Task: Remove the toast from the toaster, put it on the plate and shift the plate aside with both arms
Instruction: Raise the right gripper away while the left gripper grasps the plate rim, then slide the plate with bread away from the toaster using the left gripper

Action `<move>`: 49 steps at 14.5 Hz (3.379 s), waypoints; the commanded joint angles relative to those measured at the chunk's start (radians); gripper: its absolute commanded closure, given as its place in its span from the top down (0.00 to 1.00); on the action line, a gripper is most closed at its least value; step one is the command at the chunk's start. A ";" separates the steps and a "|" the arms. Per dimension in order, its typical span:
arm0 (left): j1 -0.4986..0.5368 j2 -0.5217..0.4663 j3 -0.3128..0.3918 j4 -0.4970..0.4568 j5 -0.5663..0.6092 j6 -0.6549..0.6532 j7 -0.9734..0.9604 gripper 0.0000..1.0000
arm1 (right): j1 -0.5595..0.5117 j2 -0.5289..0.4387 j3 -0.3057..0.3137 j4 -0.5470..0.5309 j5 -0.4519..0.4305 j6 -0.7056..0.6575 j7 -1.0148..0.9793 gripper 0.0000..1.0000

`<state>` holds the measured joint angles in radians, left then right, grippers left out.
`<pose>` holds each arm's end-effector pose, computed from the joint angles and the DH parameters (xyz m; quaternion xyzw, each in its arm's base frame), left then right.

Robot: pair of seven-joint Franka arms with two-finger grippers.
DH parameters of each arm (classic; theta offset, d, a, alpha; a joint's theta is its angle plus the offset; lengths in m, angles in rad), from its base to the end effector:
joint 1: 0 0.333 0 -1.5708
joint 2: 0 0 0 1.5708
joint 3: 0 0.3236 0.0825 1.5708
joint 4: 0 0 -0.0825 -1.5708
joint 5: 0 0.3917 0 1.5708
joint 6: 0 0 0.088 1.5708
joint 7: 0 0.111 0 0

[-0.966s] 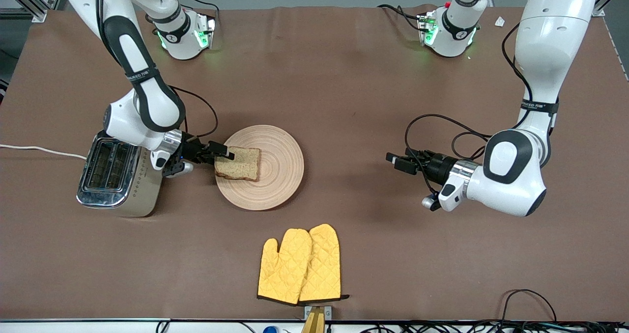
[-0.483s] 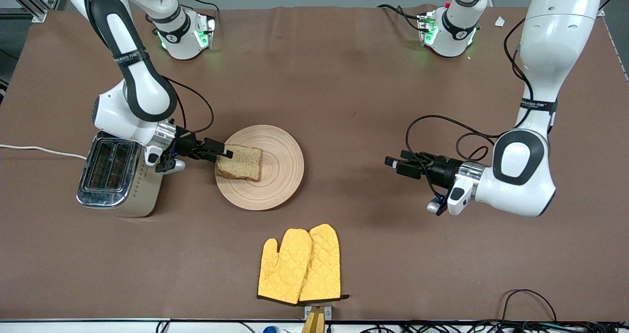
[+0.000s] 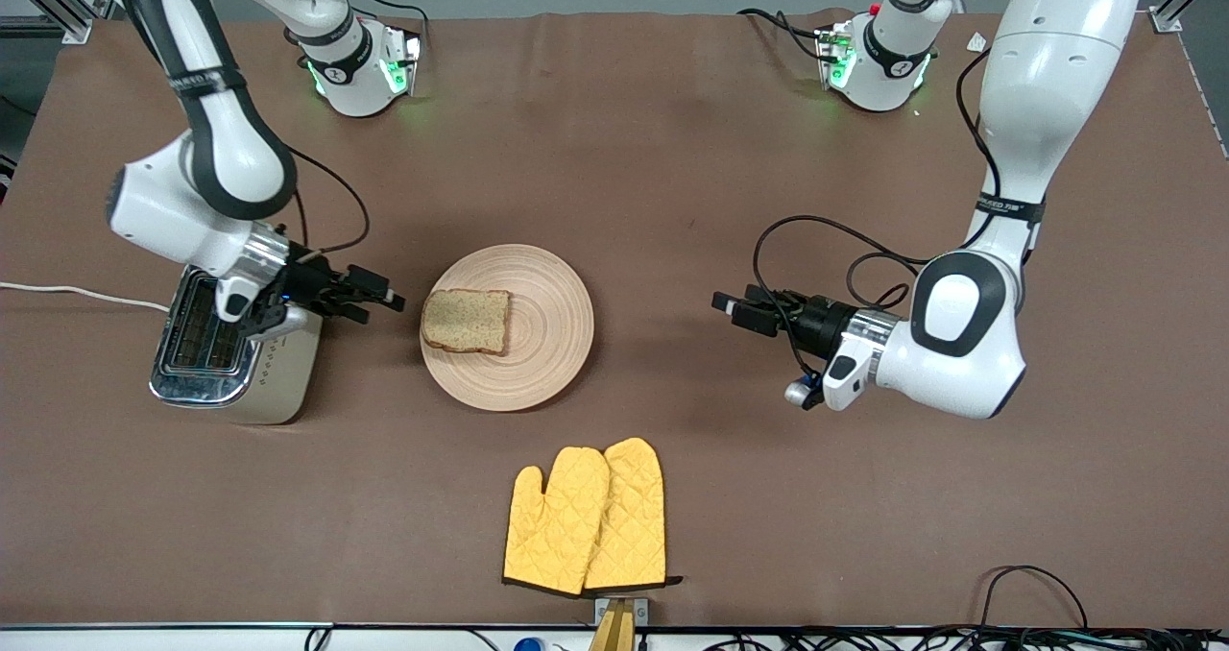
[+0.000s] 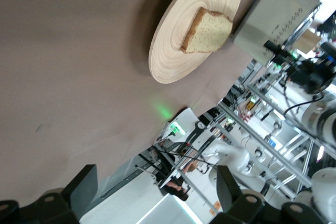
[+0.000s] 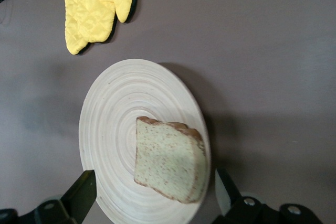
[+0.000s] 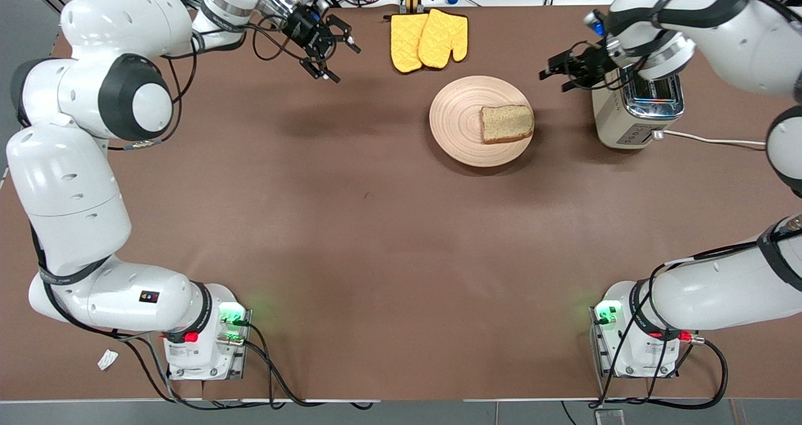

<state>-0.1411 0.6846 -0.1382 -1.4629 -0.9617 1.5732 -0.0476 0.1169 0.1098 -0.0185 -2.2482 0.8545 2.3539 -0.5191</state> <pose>0.6374 -0.2590 0.2971 0.8386 0.0362 -0.3226 0.4375 0.5401 0.0659 0.3190 -0.9564 0.0024 -0.0595 0.2860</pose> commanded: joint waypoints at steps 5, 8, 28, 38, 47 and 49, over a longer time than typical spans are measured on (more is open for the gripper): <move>-0.044 0.127 -0.011 -0.005 -0.133 0.066 0.322 1.00 | -0.178 -0.254 0.011 0.060 -0.475 -0.287 0.270 1.00; -0.087 0.194 -0.011 -0.004 -0.221 0.117 0.484 1.00 | -0.197 -0.323 0.012 0.113 -0.648 -0.375 0.300 1.00; -0.344 0.378 -0.012 0.078 -0.680 0.588 0.873 0.59 | -0.187 -0.293 0.023 0.542 -0.899 -0.647 0.458 1.00; -0.302 0.317 -0.009 0.069 -0.658 0.579 0.871 0.00 | -0.194 -0.121 0.020 0.794 -0.893 -0.736 0.452 1.00; -0.092 0.136 -0.011 0.050 -0.367 0.454 0.549 0.00 | -0.181 -0.111 0.022 0.788 -0.862 -0.922 0.519 1.00; -0.002 0.138 -0.009 0.052 -0.344 0.331 0.566 0.00 | -0.158 -0.111 0.022 0.788 -0.864 -0.947 0.550 1.00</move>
<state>-0.2319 0.8413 -0.1352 -1.3887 -1.3229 2.0204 0.5053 -0.0648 -0.0116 0.0041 -1.4754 -0.0193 1.4342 -0.0194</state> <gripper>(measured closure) 0.899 0.000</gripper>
